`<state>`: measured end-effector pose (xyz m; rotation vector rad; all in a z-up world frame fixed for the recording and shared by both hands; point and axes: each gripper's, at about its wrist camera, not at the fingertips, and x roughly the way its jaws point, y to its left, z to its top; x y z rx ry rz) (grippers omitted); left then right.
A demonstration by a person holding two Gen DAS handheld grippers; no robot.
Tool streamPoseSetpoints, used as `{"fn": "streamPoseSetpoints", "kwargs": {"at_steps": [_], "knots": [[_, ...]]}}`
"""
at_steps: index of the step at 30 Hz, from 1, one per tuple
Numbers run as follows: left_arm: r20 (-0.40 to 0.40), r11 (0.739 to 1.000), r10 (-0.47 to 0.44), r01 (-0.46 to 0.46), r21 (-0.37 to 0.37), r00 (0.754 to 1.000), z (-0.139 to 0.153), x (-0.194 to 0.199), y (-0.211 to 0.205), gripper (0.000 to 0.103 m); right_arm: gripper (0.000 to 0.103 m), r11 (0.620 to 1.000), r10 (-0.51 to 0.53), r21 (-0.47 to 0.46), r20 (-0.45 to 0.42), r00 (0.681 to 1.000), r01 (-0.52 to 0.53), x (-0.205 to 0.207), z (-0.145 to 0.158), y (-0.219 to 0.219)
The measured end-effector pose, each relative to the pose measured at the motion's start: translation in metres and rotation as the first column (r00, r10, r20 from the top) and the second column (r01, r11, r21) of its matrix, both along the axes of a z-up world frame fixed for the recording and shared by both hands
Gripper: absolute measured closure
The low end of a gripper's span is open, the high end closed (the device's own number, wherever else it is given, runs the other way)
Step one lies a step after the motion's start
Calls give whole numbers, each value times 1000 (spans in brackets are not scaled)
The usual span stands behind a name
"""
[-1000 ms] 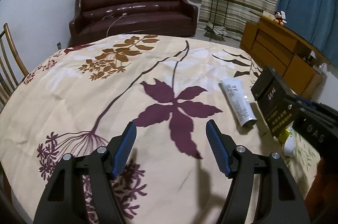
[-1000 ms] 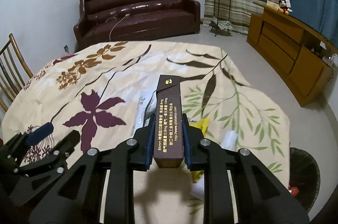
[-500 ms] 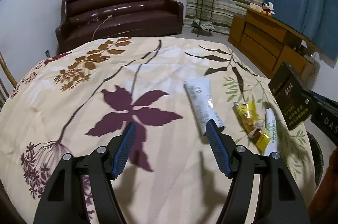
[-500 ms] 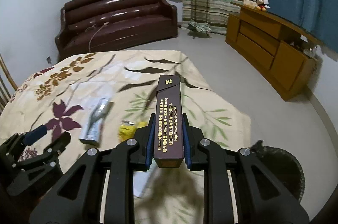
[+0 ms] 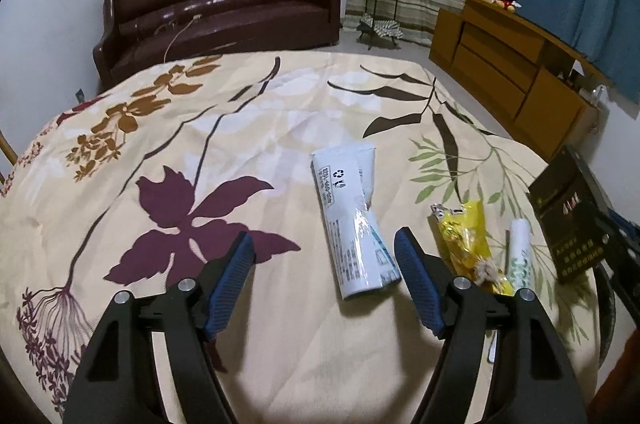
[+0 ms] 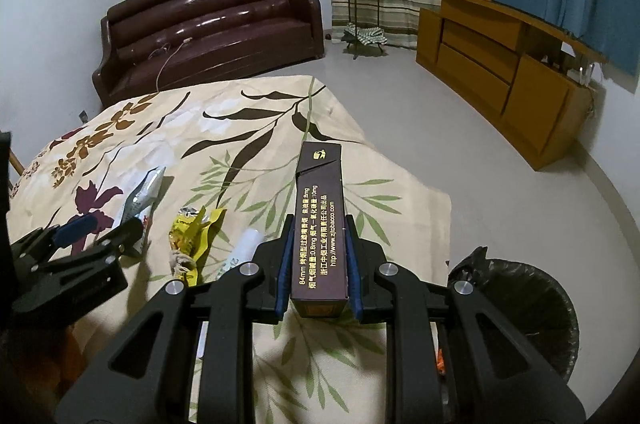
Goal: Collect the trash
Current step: 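Grasp the white squeezed tube with the left tool while the right tool holds the box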
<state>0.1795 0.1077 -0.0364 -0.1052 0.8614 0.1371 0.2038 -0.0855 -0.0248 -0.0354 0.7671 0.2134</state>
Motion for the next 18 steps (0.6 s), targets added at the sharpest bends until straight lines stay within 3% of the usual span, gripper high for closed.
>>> {"fn": "streamPoseSetpoints", "kwargs": {"at_steps": [6, 11, 16, 18], "knots": [[-21, 1000, -8, 8, 0, 1000, -3, 6, 0, 33, 81, 1000, 2, 3, -2, 1000, -2, 1, -2, 0], [-35, 999, -30, 31, 31, 999, -5, 7, -8, 49, 81, 1000, 3, 2, -2, 1000, -3, 2, -3, 1], [-31, 997, -49, 50, 63, 998, -5, 5, -14, 75, 81, 1000, 3, 2, -3, 1000, -3, 2, -3, 1], [-28, 996, -57, 58, 64, 998, -4, 4, -15, 78, 81, 1000, 3, 2, -3, 1000, -3, 2, -3, 1]]}}
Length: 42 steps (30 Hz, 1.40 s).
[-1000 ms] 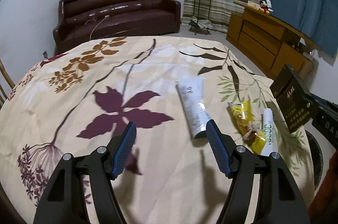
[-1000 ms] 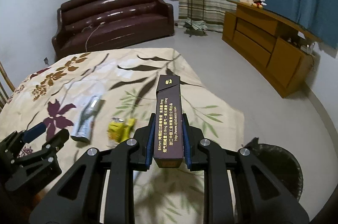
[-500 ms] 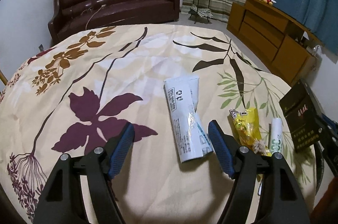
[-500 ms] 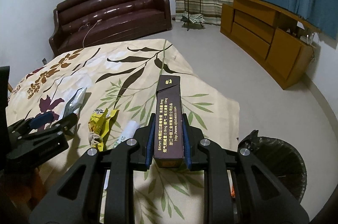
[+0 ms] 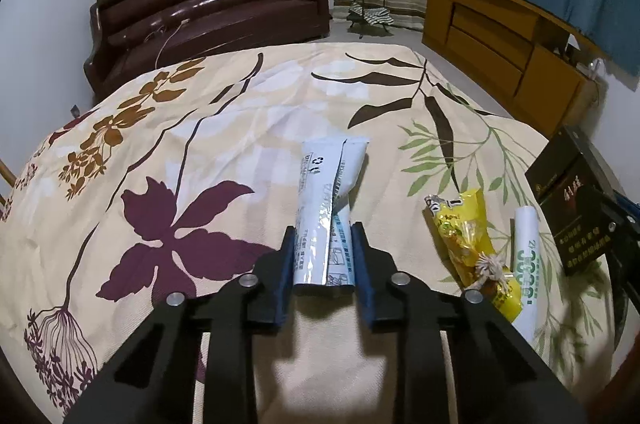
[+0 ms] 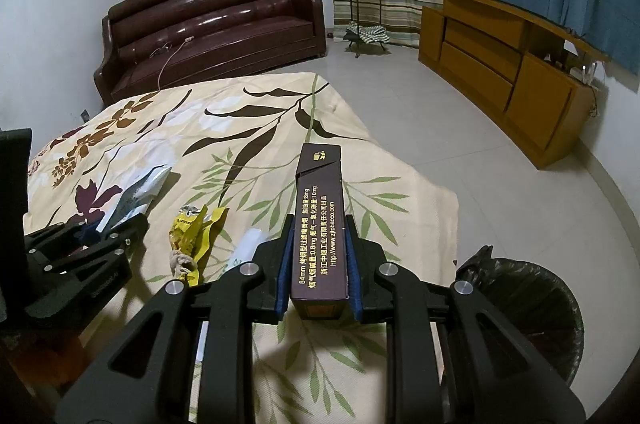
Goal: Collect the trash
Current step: 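Grasp the white squeezed tube with the left tool while the right tool holds the box, then carry the brown box and white tube over the black bin with both tools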
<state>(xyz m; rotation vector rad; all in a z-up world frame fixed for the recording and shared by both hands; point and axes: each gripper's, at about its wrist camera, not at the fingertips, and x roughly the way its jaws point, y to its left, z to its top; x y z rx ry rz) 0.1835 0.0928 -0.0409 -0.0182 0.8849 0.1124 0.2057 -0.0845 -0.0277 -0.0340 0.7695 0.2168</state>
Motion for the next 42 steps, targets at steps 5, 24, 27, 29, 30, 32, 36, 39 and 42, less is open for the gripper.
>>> {"fn": "streamPoseSetpoints", "kwargs": {"at_steps": [5, 24, 27, 29, 30, 32, 36, 39, 42], "knots": [[21, 1000, -13, 13, -1, 1000, 3, -4, -3, 81, 81, 1000, 0, 0, 0, 1000, 0, 0, 0, 0], [86, 999, -31, 34, -35, 996, 28, -45, -16, 83, 81, 1000, -11, 7, 15, 1000, 11, -30, 2, -4], [94, 998, -37, 41, -46, 995, 33, -55, -21, 83, 81, 1000, -18, 9, 19, 1000, 18, -41, 4, -8], [99, 998, -43, 48, -48, 994, 35, -60, -24, 83, 81, 1000, -24, 10, 20, 1000, 24, -46, 5, -14], [103, 997, -47, 52, -50, 994, 37, -64, -27, 83, 81, 1000, -28, 11, 21, 999, 28, -50, 6, -18], [111, 997, -44, 50, -53, 993, 39, -68, -31, 83, 81, 999, -35, 11, 22, 999, 35, -56, 6, -25], [127, 995, -68, 76, -59, 990, 44, -79, -44, 83, 81, 998, -58, 13, 27, 998, 58, -69, 9, -41], [135, 993, -86, 95, -64, 987, 47, -86, -54, 83, 81, 997, -76, 12, 31, 997, 75, -78, 10, -53], [142, 990, -111, 121, -67, 984, 49, -93, -68, 83, 81, 996, -93, 9, 32, 995, 93, -86, 10, -65]]}}
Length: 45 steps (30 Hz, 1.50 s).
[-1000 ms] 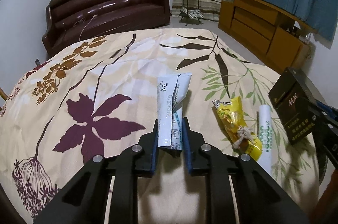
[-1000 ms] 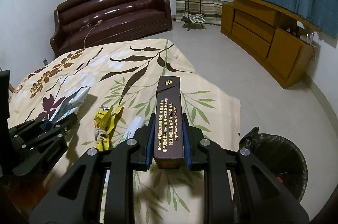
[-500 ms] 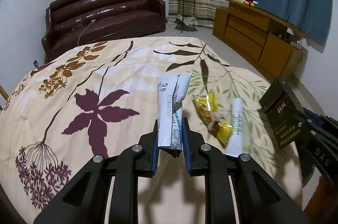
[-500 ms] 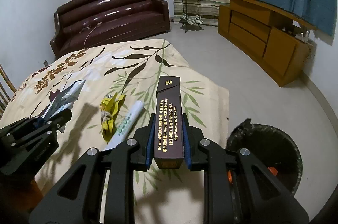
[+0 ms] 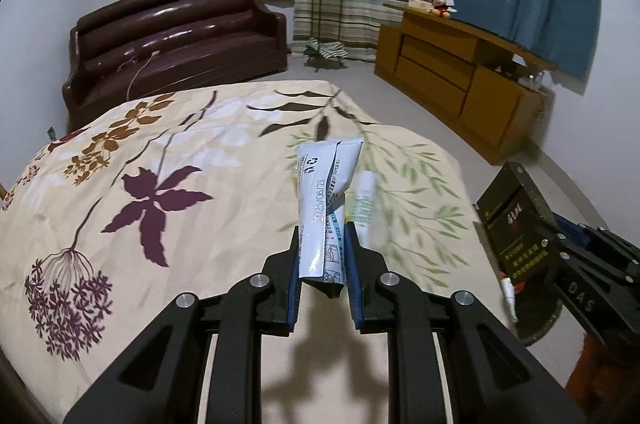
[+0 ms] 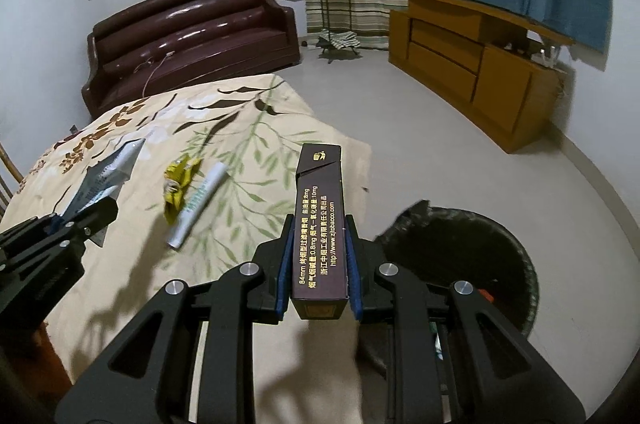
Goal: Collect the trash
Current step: 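Carry the brown box and white tube over the black bin with both tools, then open both tools to drop the box and white tube into the bin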
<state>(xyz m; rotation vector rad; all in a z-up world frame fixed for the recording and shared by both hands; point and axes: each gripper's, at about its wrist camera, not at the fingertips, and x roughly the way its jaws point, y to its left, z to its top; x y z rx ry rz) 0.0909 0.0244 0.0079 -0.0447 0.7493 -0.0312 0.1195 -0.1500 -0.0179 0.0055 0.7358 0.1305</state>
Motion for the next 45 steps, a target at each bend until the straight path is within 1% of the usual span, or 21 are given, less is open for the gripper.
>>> {"fn": "streamPoseSetpoints", "kwargs": {"at_steps": [5, 9, 20, 30, 38, 39, 43, 44, 45], "knots": [[12, 999, -40, 40, -8, 999, 1, -8, -25, 83, 81, 999, -40, -2, 3, 999, 40, -12, -1, -28], [6, 997, -81, 81, -12, 997, -2, -8, -50, 83, 81, 997, -75, -4, 1, 997, 75, -18, -3, -50], [-11, 980, -199, 199, 20, 980, -15, 2, -118, 83, 81, 981, -194, 9, -15, 981, 194, -26, -15, -116], [-36, 962, -265, 267, 54, 964, -30, 23, -169, 83, 81, 966, -258, 19, -26, 966, 259, -17, -26, -147], [-49, 954, -290, 293, 66, 956, -36, 39, -190, 82, 81, 958, -284, 28, -40, 958, 285, -4, -34, -163], [-52, 953, -293, 296, 66, 955, -37, 39, -193, 81, 81, 958, -285, 29, -41, 958, 286, -3, -35, -164], [-65, 953, -291, 295, 62, 954, -40, 44, -199, 71, 79, 956, -289, 36, -51, 956, 291, 2, -39, -167], [-66, 954, -290, 294, 64, 955, -41, 44, -199, 68, 77, 956, -289, 37, -52, 956, 291, 3, -39, -168], [-67, 954, -288, 293, 64, 955, -41, 45, -199, 60, 76, 955, -293, 37, -52, 955, 295, 4, -41, -169]]}}
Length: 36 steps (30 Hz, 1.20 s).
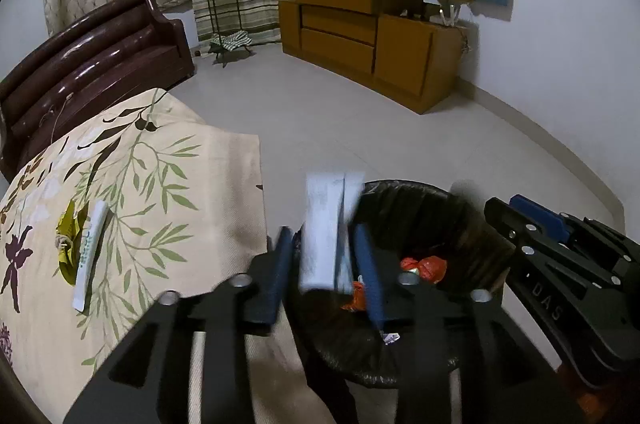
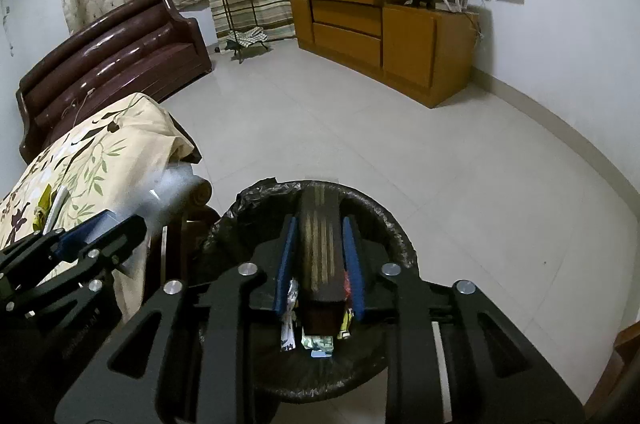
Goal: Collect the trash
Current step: 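Open both tools to drop the box and white tube into the bin, then move both open tools back over the wrapper and tube on the bed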
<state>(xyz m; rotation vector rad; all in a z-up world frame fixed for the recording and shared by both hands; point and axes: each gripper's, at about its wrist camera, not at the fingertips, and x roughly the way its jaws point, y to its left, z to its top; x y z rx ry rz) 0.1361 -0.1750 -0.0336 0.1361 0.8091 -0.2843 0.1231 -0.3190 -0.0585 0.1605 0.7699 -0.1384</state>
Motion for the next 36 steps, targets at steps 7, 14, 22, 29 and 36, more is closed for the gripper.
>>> {"fn": "streamPoseSetpoints", "kwargs": {"at_steps": [7, 14, 22, 29, 36], "knots": [[-2, 1000, 14, -14, -2, 1000, -2, -1, -1, 48, 67, 1000, -19, -1, -3, 1000, 19, 1, -3, -3], [12, 1000, 25, -25, -3, 1000, 2, -4, 1, 43, 51, 999, -37, -6, 5, 999, 37, -1, -2, -8], [32, 999, 50, -50, -4, 998, 11, -7, 15, 38, 48, 999, -37, -7, 4, 999, 37, -2, -1, -9], [67, 996, 93, -93, -4, 993, 21, -15, 40, 34, 48, 1000, -5, -8, 6, 1000, 5, -4, 5, 15], [69, 986, 165, -164, -16, 984, 26, -23, 82, 33, 48, 998, 67, -11, 2, 998, -67, -2, 12, 55]]}}
